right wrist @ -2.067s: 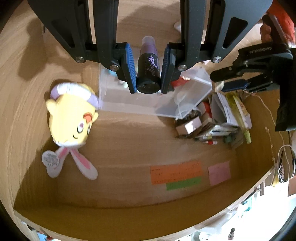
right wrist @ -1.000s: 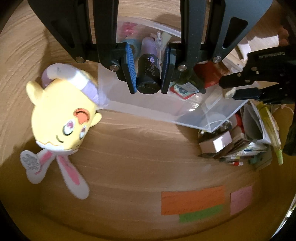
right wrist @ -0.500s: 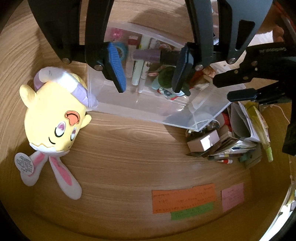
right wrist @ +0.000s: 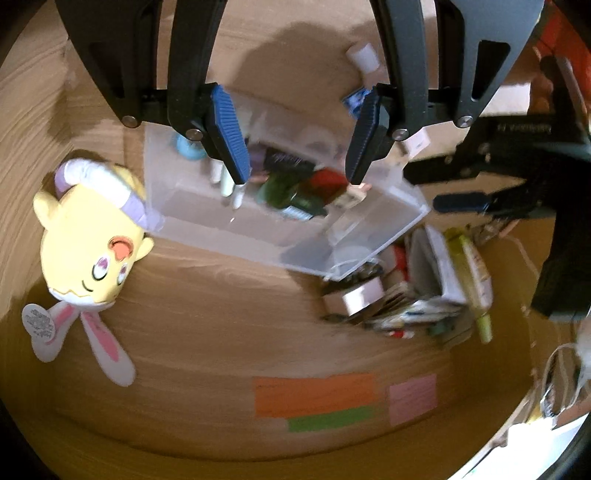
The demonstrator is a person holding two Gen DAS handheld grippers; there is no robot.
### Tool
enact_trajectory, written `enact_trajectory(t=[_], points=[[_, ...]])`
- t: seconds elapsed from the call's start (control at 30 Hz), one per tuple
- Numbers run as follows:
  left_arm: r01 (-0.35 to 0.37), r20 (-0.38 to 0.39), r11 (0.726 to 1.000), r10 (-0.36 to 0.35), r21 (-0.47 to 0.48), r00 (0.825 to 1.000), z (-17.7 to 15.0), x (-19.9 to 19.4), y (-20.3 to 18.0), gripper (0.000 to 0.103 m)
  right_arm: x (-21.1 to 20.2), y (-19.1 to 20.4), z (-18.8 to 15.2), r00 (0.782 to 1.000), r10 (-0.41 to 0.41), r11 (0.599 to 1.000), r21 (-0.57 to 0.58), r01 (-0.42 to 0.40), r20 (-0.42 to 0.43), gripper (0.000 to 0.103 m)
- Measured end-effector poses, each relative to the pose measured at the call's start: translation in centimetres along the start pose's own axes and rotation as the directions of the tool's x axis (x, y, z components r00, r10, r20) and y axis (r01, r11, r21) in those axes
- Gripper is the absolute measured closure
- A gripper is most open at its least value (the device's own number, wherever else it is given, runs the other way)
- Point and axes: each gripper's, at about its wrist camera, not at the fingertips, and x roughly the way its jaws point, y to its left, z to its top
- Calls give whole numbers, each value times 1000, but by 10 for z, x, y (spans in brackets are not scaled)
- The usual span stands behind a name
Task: Organize objects
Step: 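Withdraw both tools and move the right tool to the blue card pack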
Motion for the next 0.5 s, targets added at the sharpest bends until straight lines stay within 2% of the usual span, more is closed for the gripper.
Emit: enact_trajectory(t=[0.13, 0.27, 0.4, 0.5], points=[[-5, -4, 1000, 5, -1, 1000, -10, -5, 3, 41, 3, 8, -16, 999, 24, 1000, -15, -24, -44, 51], [-49, -15, 999, 50, 10, 999, -22, -5, 11, 38, 15, 12, -32, 993, 19, 999, -25, -22, -113, 51], [-58, -47, 998, 57, -8, 997, -35, -2, 26, 38, 33, 11, -47, 974, 87, 996, 17, -85, -208, 51], [-57, -62, 998, 56, -25, 997, -41, 0, 34, 38, 41, 17, -53, 964, 107, 994, 13, -107, -244, 51]])
